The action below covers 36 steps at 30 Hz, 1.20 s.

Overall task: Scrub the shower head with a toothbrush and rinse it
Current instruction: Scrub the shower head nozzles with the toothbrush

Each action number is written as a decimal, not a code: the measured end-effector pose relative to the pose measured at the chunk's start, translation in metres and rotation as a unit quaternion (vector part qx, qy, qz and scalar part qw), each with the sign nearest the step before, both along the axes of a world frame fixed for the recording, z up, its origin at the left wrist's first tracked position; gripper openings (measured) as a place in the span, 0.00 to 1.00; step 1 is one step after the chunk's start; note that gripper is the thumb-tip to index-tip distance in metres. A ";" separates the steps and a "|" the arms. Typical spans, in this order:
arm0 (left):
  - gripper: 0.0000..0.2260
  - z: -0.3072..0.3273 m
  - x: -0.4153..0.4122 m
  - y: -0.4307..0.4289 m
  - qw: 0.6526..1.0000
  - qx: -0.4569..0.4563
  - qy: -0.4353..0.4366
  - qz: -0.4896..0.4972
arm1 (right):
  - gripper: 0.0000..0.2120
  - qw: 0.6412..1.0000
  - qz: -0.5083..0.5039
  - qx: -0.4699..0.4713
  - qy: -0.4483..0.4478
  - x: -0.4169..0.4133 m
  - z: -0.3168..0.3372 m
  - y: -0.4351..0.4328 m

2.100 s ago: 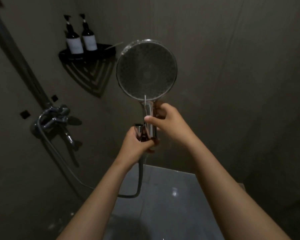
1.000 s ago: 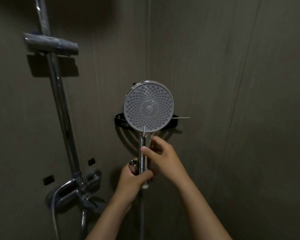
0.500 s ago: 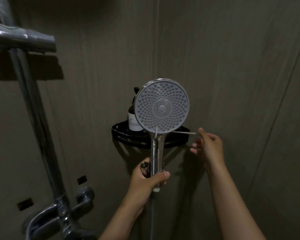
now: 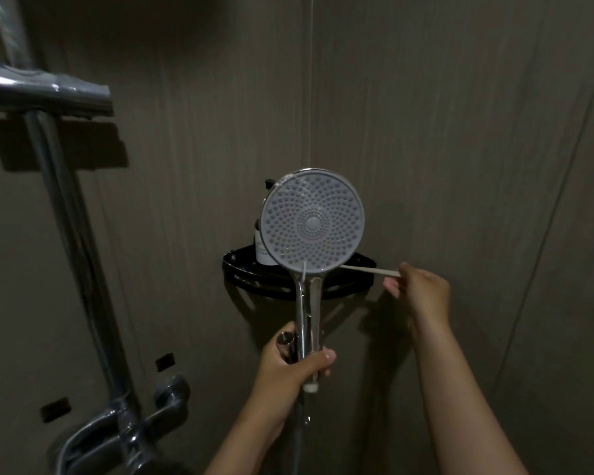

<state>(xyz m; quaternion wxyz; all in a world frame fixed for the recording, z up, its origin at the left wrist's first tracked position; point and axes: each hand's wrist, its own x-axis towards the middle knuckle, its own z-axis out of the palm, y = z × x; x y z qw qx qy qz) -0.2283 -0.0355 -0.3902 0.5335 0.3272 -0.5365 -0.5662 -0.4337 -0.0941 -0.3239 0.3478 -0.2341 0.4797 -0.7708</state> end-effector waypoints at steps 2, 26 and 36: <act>0.11 0.003 0.002 0.006 1.000 -0.017 -0.004 0.002 | 0.06 1.000 -0.012 -0.008 -0.017 -0.004 -0.003 0.012; 0.14 -0.047 0.112 0.283 0.989 0.017 -0.014 -0.145 | 0.04 0.977 -0.124 -0.044 -0.170 0.121 -0.076 0.412; 0.14 -0.110 0.113 0.419 0.944 0.087 -0.071 -0.310 | 0.03 0.945 -0.218 0.027 -0.241 0.164 -0.148 0.605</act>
